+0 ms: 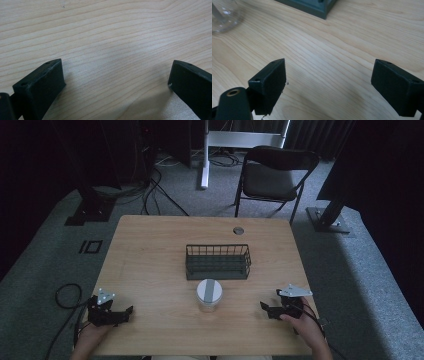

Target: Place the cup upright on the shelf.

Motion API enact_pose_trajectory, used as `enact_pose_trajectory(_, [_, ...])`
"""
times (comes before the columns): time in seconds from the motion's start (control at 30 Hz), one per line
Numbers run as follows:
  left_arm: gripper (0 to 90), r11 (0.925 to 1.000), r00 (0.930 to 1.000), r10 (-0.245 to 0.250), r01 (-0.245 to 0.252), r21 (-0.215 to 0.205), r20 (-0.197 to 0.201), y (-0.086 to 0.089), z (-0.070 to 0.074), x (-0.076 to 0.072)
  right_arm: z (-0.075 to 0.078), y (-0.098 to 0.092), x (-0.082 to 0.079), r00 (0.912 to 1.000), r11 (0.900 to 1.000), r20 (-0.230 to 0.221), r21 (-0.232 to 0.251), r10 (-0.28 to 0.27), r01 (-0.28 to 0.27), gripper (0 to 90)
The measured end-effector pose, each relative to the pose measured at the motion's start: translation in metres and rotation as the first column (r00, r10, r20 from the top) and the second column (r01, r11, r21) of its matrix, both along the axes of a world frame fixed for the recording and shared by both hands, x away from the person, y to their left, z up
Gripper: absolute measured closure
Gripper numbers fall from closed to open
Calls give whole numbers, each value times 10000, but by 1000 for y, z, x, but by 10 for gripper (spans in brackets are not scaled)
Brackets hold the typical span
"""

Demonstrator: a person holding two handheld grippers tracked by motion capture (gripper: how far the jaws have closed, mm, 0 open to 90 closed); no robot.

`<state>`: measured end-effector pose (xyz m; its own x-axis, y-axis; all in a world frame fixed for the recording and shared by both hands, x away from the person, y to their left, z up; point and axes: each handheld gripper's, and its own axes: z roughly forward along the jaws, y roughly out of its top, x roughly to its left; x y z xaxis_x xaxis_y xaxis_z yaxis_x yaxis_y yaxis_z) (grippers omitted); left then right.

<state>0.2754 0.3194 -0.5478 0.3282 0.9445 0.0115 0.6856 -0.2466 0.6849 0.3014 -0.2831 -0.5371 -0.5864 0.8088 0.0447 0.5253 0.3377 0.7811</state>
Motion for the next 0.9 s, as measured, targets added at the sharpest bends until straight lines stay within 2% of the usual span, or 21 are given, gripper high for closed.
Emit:
enact_pose_trajectory(0.43, [5,10000,10000,-3,3,2,0,0,0,0,8,17,-2,9969,9966,332,395,711,-724,127])
enact_pose_trajectory(0.9, [6,10000,10000,2,-2,-1,-4,0,0,0,15,42,-5,9844,9844,599,510,1653,-1684,126])
